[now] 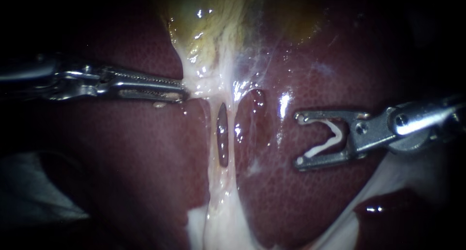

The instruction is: Clipping first clip left tube

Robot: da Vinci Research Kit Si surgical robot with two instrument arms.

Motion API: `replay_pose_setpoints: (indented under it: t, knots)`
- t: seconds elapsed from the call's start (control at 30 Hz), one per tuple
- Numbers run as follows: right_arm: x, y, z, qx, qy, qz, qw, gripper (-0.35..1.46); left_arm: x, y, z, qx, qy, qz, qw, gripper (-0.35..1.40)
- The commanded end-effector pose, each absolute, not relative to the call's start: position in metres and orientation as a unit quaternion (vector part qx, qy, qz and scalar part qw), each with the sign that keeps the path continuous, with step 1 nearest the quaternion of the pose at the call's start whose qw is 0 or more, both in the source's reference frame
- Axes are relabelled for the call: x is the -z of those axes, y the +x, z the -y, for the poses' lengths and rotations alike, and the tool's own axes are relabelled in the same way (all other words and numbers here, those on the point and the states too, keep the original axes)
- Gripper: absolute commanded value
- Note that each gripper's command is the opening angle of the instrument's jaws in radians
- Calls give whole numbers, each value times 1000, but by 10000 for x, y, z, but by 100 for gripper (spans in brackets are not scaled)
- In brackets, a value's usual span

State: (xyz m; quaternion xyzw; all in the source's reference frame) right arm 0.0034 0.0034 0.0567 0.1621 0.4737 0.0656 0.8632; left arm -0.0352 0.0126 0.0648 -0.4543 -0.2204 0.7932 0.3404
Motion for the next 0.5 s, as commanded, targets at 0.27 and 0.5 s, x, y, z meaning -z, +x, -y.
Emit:
replay_pose_setpoints:
  t: [0.27, 0.5]
  knots:
    - [-567, 34, -33, -66, 161, -473, 864, 50, -611, -331, -146, -786, -457, 228, 347, -35]
    - [-567, 34, -33, -66, 162, -474, 863, 50, -557, -315, -157, -785, -477, 204, 339, -35]
